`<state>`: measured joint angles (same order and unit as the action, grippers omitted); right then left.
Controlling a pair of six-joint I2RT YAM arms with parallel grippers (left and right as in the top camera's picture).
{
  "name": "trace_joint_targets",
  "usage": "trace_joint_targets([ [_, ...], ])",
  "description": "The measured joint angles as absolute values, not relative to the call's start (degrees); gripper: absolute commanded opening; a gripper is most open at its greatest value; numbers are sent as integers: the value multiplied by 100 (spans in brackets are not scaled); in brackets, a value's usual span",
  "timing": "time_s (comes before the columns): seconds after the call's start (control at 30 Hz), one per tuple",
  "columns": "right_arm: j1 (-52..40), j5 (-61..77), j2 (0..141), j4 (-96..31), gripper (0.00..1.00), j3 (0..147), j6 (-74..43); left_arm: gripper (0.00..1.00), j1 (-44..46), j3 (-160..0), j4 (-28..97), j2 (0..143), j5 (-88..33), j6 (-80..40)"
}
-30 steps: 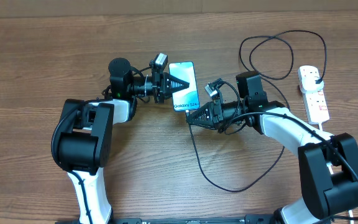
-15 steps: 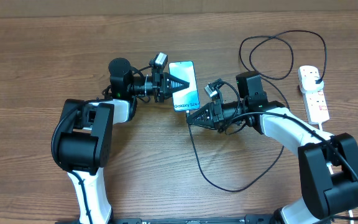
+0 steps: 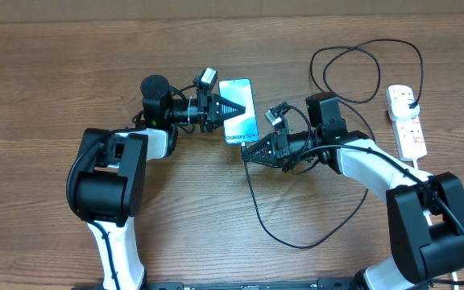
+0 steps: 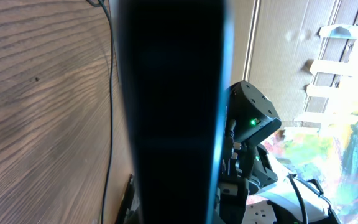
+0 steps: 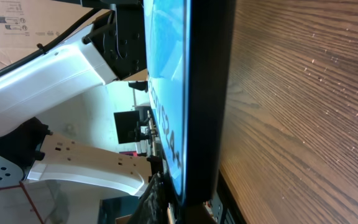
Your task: Plug charger to phone and switch on socket
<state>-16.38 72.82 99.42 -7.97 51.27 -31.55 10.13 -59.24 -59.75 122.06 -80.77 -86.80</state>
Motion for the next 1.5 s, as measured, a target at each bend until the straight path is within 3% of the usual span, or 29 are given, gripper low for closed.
trace_joint_targets([
  [1.5, -1544, 7330, 9942, -169, 4, 5068, -3750, 4, 1118, -6034, -5983, 12206, -8189, -8831],
])
